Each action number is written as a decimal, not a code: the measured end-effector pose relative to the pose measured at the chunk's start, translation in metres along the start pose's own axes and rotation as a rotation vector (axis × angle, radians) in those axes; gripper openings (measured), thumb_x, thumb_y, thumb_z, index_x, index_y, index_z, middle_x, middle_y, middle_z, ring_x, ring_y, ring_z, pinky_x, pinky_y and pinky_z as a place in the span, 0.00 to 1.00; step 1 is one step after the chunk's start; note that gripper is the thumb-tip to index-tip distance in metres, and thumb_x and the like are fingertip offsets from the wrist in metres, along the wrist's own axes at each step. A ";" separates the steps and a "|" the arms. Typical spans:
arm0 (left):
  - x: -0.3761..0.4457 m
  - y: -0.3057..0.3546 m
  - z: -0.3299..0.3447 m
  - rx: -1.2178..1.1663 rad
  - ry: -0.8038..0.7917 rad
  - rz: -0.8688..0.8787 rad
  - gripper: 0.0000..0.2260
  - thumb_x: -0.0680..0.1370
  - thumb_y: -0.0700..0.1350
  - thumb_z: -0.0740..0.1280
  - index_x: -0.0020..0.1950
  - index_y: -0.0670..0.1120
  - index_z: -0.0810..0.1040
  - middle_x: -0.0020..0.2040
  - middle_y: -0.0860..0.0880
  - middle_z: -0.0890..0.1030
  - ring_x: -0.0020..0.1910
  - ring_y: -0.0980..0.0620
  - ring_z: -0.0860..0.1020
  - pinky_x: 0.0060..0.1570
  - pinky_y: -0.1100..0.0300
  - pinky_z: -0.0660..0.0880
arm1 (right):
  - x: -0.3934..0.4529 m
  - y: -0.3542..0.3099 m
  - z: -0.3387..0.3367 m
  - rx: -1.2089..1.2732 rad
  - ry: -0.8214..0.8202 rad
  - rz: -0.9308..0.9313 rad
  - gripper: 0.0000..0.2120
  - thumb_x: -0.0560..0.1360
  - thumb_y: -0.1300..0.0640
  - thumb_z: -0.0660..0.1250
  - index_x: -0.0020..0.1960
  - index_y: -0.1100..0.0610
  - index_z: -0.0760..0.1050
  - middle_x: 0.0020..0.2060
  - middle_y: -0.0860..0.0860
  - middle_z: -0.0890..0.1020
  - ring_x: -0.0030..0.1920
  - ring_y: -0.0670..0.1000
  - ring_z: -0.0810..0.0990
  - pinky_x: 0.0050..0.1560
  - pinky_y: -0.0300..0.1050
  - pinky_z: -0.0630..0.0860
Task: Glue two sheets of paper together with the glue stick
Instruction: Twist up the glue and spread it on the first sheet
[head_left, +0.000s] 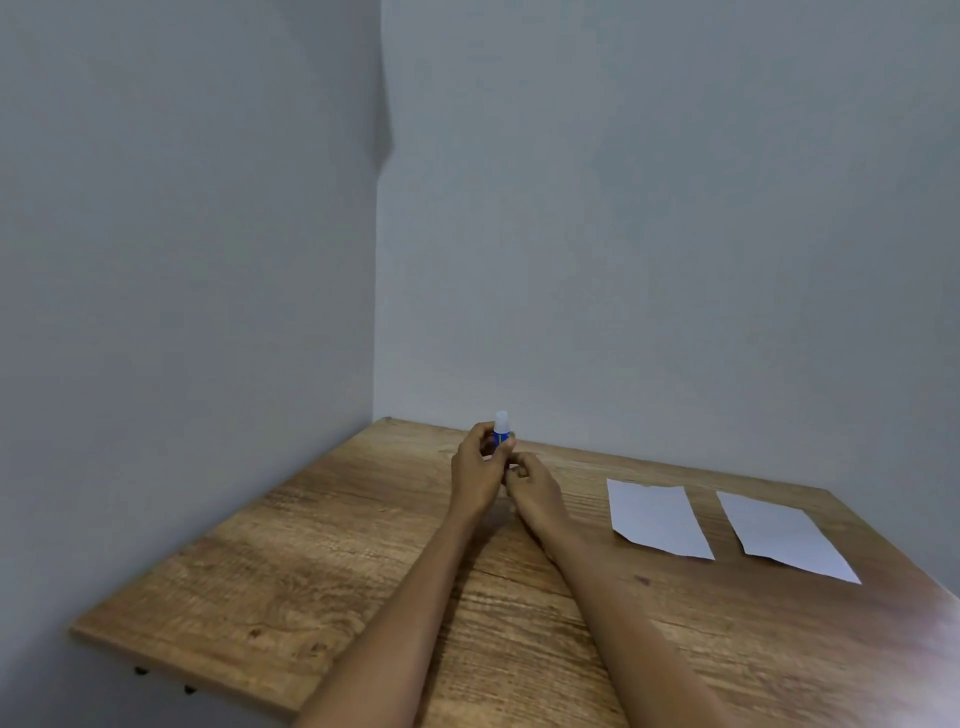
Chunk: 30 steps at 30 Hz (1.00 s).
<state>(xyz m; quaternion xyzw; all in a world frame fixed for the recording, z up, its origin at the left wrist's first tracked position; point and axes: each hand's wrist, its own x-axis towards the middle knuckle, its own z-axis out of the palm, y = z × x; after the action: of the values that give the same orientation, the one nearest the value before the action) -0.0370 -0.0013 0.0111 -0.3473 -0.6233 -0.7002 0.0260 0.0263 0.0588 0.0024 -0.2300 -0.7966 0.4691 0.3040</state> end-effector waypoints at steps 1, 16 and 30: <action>-0.001 0.000 0.000 0.009 -0.017 -0.017 0.03 0.76 0.39 0.67 0.49 0.42 0.76 0.42 0.47 0.79 0.41 0.54 0.77 0.44 0.62 0.73 | -0.001 0.002 -0.001 -0.108 0.014 -0.034 0.11 0.77 0.56 0.61 0.58 0.55 0.75 0.47 0.49 0.81 0.48 0.53 0.79 0.45 0.46 0.73; -0.004 -0.022 0.002 0.156 -0.138 -0.188 0.09 0.73 0.41 0.70 0.50 0.43 0.72 0.50 0.44 0.80 0.47 0.51 0.76 0.44 0.61 0.71 | 0.003 0.014 -0.003 -0.485 0.030 -0.007 0.12 0.74 0.58 0.59 0.32 0.52 0.69 0.38 0.55 0.81 0.41 0.57 0.79 0.37 0.46 0.70; -0.047 0.037 0.026 0.250 -0.007 0.440 0.04 0.77 0.44 0.61 0.43 0.46 0.67 0.41 0.51 0.70 0.40 0.53 0.69 0.44 0.56 0.67 | -0.034 0.011 -0.095 -0.625 0.282 0.004 0.17 0.75 0.65 0.56 0.62 0.59 0.73 0.62 0.57 0.75 0.62 0.58 0.73 0.59 0.50 0.71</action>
<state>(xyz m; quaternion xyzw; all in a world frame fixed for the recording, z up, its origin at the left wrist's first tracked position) 0.0277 -0.0047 0.0181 -0.4711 -0.6145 -0.5939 0.2182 0.1181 0.0993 0.0191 -0.3761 -0.8515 0.1665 0.3252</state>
